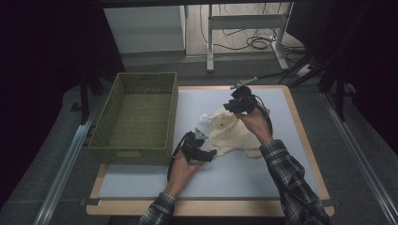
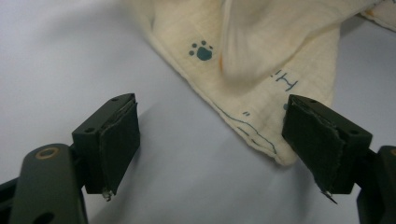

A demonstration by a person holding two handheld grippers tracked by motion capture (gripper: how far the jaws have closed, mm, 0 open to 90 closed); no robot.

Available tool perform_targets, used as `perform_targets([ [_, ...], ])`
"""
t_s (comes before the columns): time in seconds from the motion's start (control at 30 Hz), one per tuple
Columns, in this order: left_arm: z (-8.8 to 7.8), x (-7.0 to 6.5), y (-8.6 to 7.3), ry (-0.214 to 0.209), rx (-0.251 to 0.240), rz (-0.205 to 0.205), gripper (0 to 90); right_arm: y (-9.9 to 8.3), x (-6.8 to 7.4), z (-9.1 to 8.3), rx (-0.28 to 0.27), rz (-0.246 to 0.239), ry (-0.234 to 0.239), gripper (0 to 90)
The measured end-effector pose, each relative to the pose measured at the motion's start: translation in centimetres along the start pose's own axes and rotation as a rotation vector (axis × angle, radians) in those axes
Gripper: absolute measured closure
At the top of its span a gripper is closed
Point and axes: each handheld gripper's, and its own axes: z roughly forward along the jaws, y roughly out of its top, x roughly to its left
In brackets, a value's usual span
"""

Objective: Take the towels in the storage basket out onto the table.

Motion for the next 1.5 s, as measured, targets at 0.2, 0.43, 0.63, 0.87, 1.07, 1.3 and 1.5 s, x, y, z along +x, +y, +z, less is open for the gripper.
perform_targets([
  [0.2,0.0,0.0,0.0,0.0,0.0,0.0,19.0,-2.8,0.5,-2.0,-0.01,0.009,0.07,62.4],
  [0.43,0.0,0.0,0.0,0.002,-0.001,-0.003,19.0,-7.2,2.6,-1.5,0.027,0.006,0.162,63.1],
  [0.63,0.0,0.0,0.0,0.001,-0.001,-0.002,19.0,-9.4,5.1,1.1,0.073,-0.065,0.187,62.3],
  [0.87,0.0,0.0,0.0,0.001,0.003,0.001,19.0,-10.8,6.0,2.2,0.086,-0.188,0.123,84.6],
  [1.07,0.0,0.0,0.0,0.001,-0.003,-0.005,19.0,-9.8,3.9,0.3,0.042,-0.122,0.104,86.8],
  [1.3,0.0,0.0,0.0,0.0,0.001,-0.003,19.0,-6.6,-3.3,-4.2,-0.065,0.034,-0.006,86.6],
  [1.5,0.0,0.0,0.0,0.0,0.001,-0.003,19.0,-6.1,-10.4,-6.0,-0.053,0.174,-0.203,74.6],
])
